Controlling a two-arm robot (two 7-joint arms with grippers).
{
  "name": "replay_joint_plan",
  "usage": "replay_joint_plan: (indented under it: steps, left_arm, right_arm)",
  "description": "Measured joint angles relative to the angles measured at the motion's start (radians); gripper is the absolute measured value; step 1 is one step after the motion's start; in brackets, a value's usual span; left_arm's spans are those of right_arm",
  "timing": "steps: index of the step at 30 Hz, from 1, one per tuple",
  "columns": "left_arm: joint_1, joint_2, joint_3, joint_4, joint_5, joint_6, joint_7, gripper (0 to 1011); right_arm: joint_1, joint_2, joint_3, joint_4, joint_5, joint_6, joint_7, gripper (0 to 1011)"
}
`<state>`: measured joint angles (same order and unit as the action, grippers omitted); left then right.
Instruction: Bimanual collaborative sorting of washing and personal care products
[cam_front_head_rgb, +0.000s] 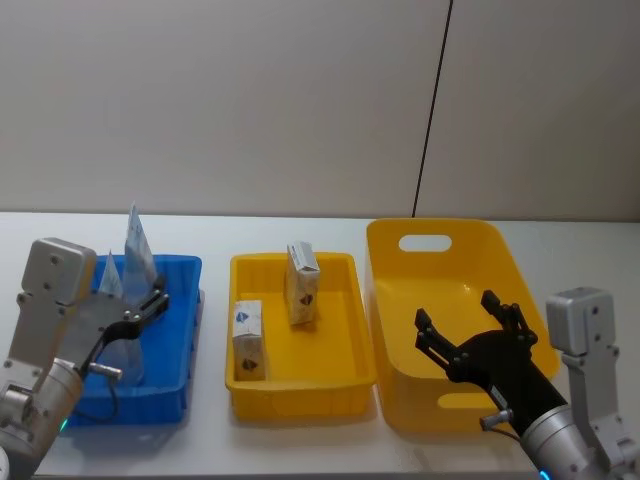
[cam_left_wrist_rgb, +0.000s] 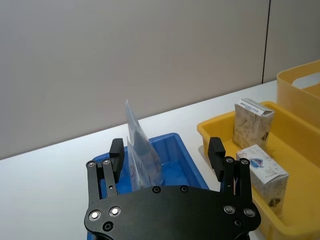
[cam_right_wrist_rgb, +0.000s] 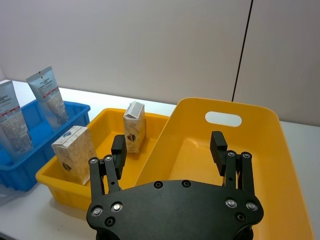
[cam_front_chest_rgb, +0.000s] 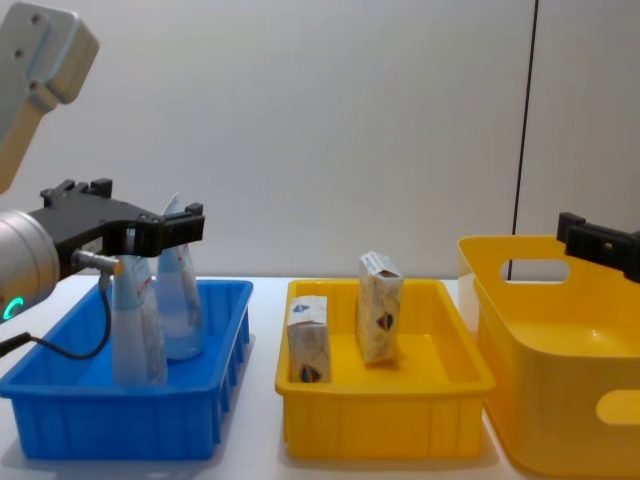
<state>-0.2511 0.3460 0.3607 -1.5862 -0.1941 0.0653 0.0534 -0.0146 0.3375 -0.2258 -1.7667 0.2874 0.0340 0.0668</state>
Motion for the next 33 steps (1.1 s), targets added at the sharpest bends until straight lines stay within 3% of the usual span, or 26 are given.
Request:
replay_joint_plan:
  steps: [14, 33]
  left_arm:
    - [-0.022, -0.035, -0.023, 0.086, -0.031, 0.012, -0.019, 1002]
    - [-0.117, -0.107, -0.038, 0.275, -0.041, -0.026, -0.037, 1002]
  right_arm:
    - [0.000, 0.000, 0.000, 0.000, 0.000, 0.000, 0.000, 1002]
    - [0.000, 0.000, 0.000, 0.000, 0.000, 0.000, 0.000, 1002]
